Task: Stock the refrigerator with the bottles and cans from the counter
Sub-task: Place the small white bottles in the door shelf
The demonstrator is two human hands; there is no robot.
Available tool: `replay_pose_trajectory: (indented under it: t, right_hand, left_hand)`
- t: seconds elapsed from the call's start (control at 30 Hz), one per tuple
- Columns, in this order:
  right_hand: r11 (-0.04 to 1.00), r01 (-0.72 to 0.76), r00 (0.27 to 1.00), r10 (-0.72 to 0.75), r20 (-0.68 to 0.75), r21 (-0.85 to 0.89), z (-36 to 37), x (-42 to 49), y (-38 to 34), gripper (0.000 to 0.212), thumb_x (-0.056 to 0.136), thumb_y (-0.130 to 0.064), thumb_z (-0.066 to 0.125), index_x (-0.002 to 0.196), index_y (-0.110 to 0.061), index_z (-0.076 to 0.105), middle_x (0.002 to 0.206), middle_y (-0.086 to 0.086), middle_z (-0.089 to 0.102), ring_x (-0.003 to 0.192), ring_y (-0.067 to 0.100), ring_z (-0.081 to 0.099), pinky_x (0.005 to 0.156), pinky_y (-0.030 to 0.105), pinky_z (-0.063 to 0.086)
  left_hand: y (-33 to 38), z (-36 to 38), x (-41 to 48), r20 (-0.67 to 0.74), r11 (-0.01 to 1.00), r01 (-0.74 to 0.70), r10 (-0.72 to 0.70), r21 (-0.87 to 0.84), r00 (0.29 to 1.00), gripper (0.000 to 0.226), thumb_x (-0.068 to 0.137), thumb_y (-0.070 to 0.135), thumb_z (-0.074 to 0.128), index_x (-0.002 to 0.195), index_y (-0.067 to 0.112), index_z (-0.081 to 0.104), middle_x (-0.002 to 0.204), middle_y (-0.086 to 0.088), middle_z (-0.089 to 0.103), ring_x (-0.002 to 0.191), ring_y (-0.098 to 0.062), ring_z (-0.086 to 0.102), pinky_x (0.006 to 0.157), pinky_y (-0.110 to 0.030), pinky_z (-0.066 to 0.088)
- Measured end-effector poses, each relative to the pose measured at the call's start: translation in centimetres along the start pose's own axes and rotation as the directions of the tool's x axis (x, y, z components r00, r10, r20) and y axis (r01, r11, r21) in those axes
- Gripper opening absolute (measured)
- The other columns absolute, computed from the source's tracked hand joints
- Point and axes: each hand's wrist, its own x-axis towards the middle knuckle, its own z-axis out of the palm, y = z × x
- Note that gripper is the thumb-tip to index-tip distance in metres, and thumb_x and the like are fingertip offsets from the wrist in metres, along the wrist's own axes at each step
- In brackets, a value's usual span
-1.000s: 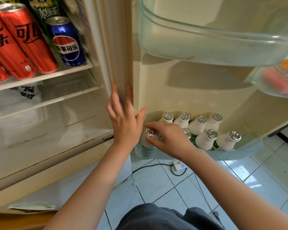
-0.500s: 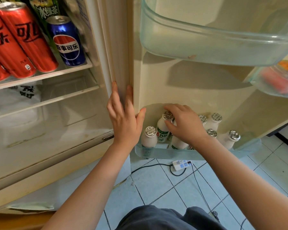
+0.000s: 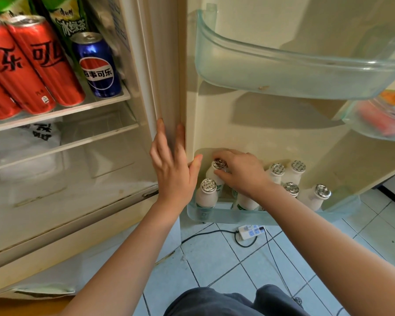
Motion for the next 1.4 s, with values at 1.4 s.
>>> replay_pose_trajectory:
  t: [1.4]
  right_hand:
    - [0.962,-0.21,0.934,0.251,-0.254,0.176,-1.4,-6.4,2.0,0.019,0.088,-0.023,0.057,0.103,-0.017,0.066,0.092,-0.002,0.067,0.083,0.021,0.061,0.064,0.035,0.05]
  left_hand:
    - [-0.6,1.2,-0.1,-0.076,1.0,-0.028,0.028,-0.004,0.997,0.058,0.089,0.031,0.046,0.139,0.009,0.027,0.149,-0.031,0.019,0.127,-0.037,0.027,0.108,-0.04,0.018]
